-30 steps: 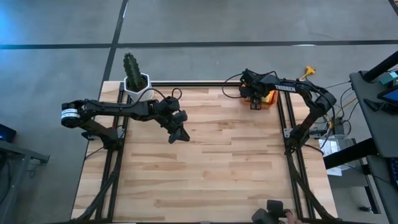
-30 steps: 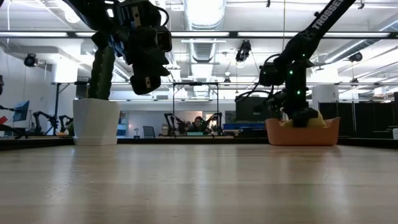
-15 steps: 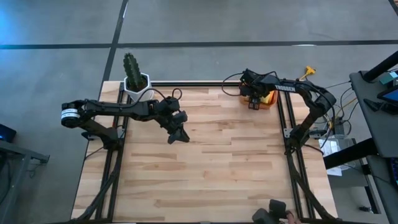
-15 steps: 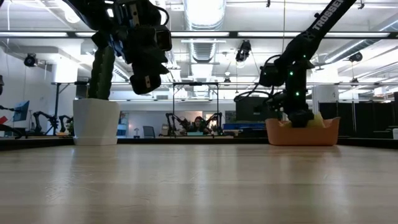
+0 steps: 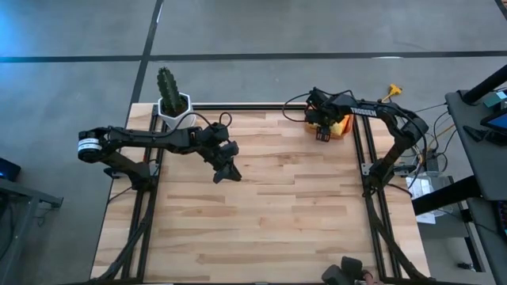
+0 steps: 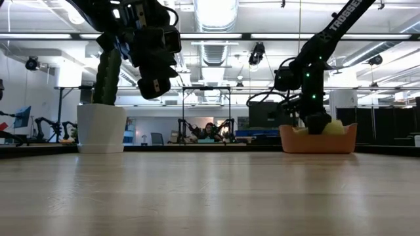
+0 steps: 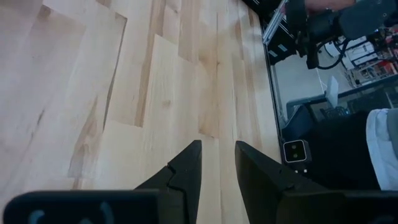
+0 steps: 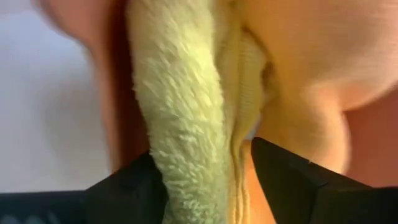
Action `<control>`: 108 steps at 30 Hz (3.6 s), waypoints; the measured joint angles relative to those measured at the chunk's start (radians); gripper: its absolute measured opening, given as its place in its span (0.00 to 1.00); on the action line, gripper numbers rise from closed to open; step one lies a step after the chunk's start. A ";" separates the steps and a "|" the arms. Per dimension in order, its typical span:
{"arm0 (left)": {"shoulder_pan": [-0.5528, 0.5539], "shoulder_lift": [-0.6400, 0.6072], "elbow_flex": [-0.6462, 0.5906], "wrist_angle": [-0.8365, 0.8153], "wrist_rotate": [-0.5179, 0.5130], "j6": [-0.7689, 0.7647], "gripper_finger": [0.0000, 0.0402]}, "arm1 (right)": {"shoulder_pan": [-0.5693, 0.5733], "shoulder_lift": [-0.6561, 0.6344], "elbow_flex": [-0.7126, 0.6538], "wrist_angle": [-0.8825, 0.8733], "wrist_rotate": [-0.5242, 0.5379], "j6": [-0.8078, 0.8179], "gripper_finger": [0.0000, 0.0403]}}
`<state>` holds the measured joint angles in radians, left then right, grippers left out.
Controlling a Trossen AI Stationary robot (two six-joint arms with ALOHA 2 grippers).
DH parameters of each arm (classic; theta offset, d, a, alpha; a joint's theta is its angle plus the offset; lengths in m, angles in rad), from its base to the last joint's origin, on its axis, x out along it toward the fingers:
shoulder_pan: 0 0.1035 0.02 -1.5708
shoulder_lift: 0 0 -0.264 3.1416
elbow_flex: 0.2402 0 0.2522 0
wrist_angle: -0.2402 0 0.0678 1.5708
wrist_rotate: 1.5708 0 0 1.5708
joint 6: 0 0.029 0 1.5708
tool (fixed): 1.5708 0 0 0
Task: Roll microfiber towels into tight, uniform cylinder then place into a basket
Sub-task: Put the yellow towel into the orange bin
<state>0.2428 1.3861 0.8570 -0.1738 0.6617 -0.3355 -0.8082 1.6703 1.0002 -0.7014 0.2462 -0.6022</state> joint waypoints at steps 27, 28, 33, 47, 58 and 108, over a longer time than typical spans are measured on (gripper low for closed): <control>0.000 -0.001 0.000 -0.001 0.017 -0.006 0.20 | -0.004 -0.007 0.103 -0.138 -0.009 0.203 0.71; 0.000 -0.001 0.000 0.000 0.017 -0.014 0.20 | -0.004 -0.007 0.090 -0.142 -0.010 0.203 0.71; 0.000 -0.001 0.000 0.000 0.017 -0.018 0.20 | -0.004 -0.007 0.027 -0.149 -0.009 0.213 0.70; 0.000 -0.001 0.000 0.000 0.017 -0.020 0.20 | -0.004 -0.064 0.089 -0.257 -0.032 0.303 0.64; 0.000 -0.001 0.000 0.000 0.016 -0.022 0.20 | -0.002 -0.174 0.123 -0.341 -0.190 0.596 0.43; 0.000 -0.010 0.000 0.000 0.045 -0.050 0.20 | -0.155 -0.049 0.056 -0.190 -0.227 0.623 0.02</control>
<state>0.2428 1.3766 0.8570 -0.1735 0.7063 -0.3860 -0.9634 1.6211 1.0559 -0.8919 0.0196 0.0209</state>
